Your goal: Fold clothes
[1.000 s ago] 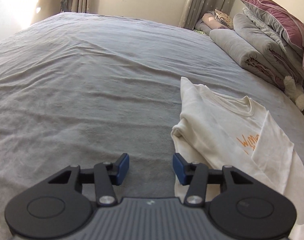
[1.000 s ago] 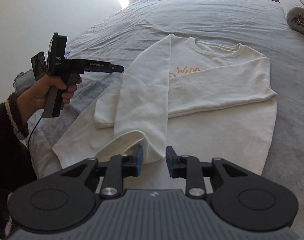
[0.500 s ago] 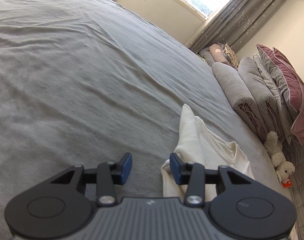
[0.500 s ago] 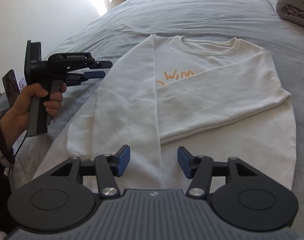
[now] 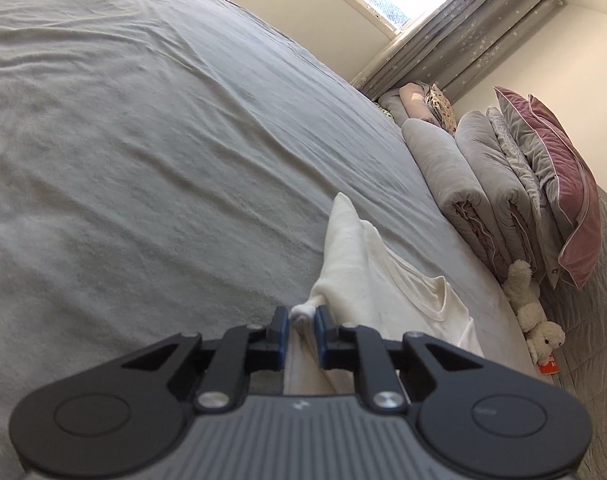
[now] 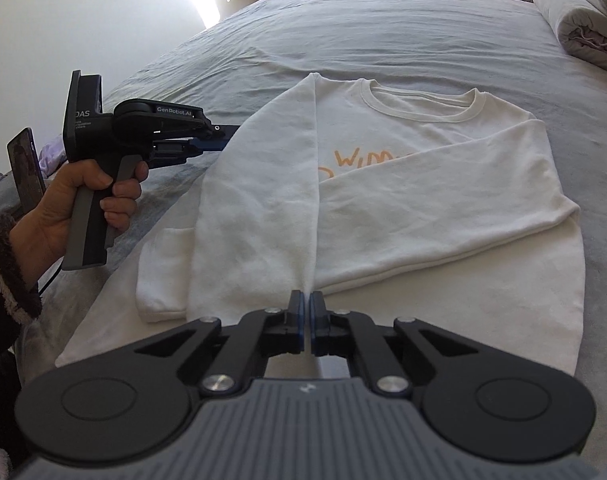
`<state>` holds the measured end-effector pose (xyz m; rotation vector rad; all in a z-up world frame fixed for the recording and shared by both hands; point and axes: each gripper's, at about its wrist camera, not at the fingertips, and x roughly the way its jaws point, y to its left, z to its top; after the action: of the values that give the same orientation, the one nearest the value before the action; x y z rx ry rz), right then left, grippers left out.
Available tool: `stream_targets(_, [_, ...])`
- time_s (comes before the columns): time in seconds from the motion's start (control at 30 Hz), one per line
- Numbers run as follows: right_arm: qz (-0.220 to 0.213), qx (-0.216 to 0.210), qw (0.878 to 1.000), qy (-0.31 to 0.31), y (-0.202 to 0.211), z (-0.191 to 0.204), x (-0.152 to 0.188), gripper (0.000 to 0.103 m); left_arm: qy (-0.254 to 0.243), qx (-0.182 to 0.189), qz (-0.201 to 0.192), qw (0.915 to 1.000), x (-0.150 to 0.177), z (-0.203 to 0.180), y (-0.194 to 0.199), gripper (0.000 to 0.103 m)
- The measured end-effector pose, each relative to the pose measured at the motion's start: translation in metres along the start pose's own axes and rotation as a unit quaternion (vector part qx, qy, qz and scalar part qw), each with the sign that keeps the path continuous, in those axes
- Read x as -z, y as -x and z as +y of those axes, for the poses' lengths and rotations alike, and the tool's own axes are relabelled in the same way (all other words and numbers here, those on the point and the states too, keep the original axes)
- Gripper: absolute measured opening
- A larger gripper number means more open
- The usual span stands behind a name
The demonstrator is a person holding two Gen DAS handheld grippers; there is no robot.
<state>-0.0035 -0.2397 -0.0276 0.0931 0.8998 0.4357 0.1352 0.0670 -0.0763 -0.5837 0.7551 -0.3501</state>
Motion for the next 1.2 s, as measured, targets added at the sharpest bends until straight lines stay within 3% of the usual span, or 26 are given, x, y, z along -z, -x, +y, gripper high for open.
stream_targets(0.1, [-0.004, 0.01, 1.0, -0.006, 0.005, 0.0, -0.001, 0.004, 0.024, -0.006, -0.024, 0.9994, 0.002, 0.006, 0.008, 0.004])
stream_targets(0.23, [0.014, 0.044, 0.999, -0.022, 0.0, -0.009, -0.001, 0.003, 0.016, -0.073, -0.044, 0.9962, 0.004, 0.011, 0.008, 0.0])
stream_targets(0.37, [0.028, 0.037, 0.998, -0.04, -0.007, -0.016, 0.002, 0.008, 0.061, -0.045, -0.039, 0.9964, -0.001, 0.025, 0.013, 0.002])
stream_targets(0.43, [0.029, 0.026, 0.998, -0.054, -0.003, -0.02, 0.002, 0.013, 0.061, -0.025, -0.034, 0.9973, -0.004, 0.022, 0.014, 0.019])
stream_targets(0.47, [0.029, 0.018, 0.998, -0.062, 0.0, -0.022, 0.002, 0.014, 0.056, -0.016, -0.032, 0.9978, -0.004, 0.019, 0.014, 0.042])
stream_targets(0.5, [0.031, 0.011, 0.997, -0.065, 0.005, -0.023, 0.002, 0.02, 0.05, -0.008, -0.032, 0.9982, -0.004, 0.015, 0.014, 0.054])
stream_targets(0.53, [0.032, 0.003, 0.997, -0.068, 0.009, -0.024, 0.003, 0.026, 0.04, -0.004, -0.029, 0.9988, -0.004, 0.01, 0.013, 0.055])
stream_targets(0.57, [0.034, -0.002, 0.997, -0.063, 0.015, -0.023, 0.005, 0.041, 0.029, -0.002, -0.022, 0.9993, -0.004, 0.005, 0.009, 0.055])
stream_targets(0.6, [0.035, -0.006, 0.998, -0.057, 0.02, -0.022, 0.007, 0.048, 0.021, -0.003, -0.015, 0.9997, -0.003, 0.001, 0.005, 0.054])
stream_targets(0.67, [0.038, 0.003, 0.999, -0.034, 0.031, -0.016, 0.013, 0.048, -0.004, -0.024, -0.011, 0.9996, 0.002, -0.008, -0.001, 0.049])
stream_targets(0.7, [0.041, 0.003, 0.999, -0.022, 0.036, -0.014, 0.017, 0.048, -0.022, -0.036, -0.012, 0.999, 0.003, -0.012, -0.004, 0.027])
stream_targets(0.73, [0.044, -0.002, 0.999, -0.01, 0.04, -0.012, 0.022, 0.048, -0.036, -0.046, -0.013, 0.9982, 0.005, -0.015, -0.005, 0.013])
stream_targets(0.87, [0.071, -0.016, 0.997, 0.036, 0.042, 0.0, 0.043, 0.045, -0.097, -0.089, -0.033, 0.9907, 0.015, -0.03, -0.008, 0.01])
stream_targets(0.93, [0.086, -0.004, 0.994, 0.06, 0.037, 0.006, 0.053, 0.014, -0.132, -0.112, -0.041, 0.9841, 0.02, -0.038, -0.01, 0.01])
stream_targets(1.0, [0.084, 0.003, 0.994, 0.068, 0.04, 0.007, 0.057, 0.004, -0.153, -0.128, -0.045, 0.979, 0.021, -0.045, -0.009, 0.011])
stream_targets(1.13, [0.038, 0.017, 0.997, 0.06, 0.068, -0.001, 0.052, 0.003, -0.168, -0.141, -0.039, 0.9748, 0.021, -0.056, 0.012, 0.016])
stream_targets(1.2, [0.012, 0.025, 0.998, 0.056, 0.083, -0.006, 0.048, 0.003, -0.178, -0.139, -0.034, 0.9737, 0.024, -0.063, 0.026, 0.027])
